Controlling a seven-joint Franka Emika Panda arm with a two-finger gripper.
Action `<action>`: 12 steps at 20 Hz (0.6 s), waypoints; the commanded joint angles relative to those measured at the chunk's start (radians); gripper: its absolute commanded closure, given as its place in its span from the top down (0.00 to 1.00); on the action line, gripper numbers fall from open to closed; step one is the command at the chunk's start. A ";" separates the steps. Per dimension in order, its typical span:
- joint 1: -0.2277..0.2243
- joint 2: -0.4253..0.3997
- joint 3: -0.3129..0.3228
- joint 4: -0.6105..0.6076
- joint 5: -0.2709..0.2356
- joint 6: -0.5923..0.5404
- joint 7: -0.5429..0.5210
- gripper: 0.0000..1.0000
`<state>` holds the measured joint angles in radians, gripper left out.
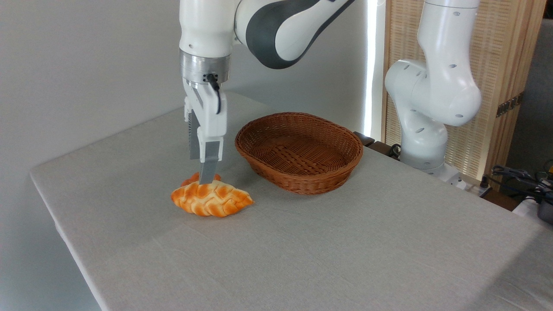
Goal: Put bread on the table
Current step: 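Open the gripper and raise it away from the braided roll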
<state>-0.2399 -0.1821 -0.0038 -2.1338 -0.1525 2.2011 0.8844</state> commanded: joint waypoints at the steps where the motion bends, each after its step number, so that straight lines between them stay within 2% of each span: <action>1: 0.020 -0.022 0.013 0.063 0.043 -0.079 -0.218 1.00; 3: 0.034 -0.022 0.018 0.124 0.070 -0.171 -0.263 1.00; 5: 0.033 -0.017 0.057 0.179 0.077 -0.253 -0.275 1.00; 8: 0.033 -0.011 0.090 0.210 0.079 -0.325 -0.275 1.00; 12: 0.033 0.000 0.094 0.213 0.117 -0.382 -0.272 1.00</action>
<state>-0.2013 -0.2053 0.0862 -1.9450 -0.0647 1.8560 0.6330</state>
